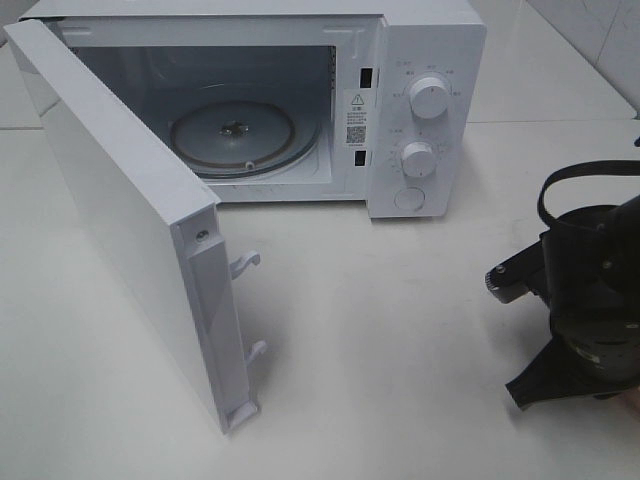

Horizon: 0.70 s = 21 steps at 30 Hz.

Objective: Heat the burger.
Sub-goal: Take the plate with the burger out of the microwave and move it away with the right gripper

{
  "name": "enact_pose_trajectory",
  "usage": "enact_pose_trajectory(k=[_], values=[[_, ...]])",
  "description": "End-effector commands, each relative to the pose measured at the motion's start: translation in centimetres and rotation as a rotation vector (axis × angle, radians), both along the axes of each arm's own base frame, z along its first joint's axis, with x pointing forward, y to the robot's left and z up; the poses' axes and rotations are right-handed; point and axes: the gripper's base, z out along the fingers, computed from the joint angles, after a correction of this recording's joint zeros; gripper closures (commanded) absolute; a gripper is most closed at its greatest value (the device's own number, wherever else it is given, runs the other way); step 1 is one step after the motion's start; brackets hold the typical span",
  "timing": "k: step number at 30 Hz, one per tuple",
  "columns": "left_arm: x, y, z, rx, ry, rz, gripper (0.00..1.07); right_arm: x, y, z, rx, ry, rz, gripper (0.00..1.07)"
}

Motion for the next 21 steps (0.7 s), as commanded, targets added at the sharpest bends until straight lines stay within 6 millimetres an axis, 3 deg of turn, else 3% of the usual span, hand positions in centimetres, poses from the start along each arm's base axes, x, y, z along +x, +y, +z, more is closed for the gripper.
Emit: enact_pose_trajectory(k=[1, 6, 13, 15, 21], values=[[-0.2, 0.0, -0.1, -0.003, -0.015, 0.002, 0.07, 0.7, -0.1, -0.4, -0.056, -0.018, 0.001, 1.03], [-0.2, 0.0, -0.1, -0.003, -0.015, 0.002, 0.07, 0.6, -0.1, -0.7, -0.048, -0.022, -0.022, 0.97], [-0.2, 0.0, -0.1, -0.003, -0.015, 0.002, 0.07, 0.6, 0.0, 0.0, -0.024, -0.033, -0.011, 0.75], [-0.2, 0.0, -0.1, -0.003, -0.015, 0.002, 0.07, 0.5, 0.1, 1.5, 0.014, -0.061, 0.006, 0.62], [-0.2, 0.0, -0.1, -0.003, -0.015, 0.002, 0.07, 0.0, 0.2, 3.3, 0.088, -0.081, 0.004, 0.58]])
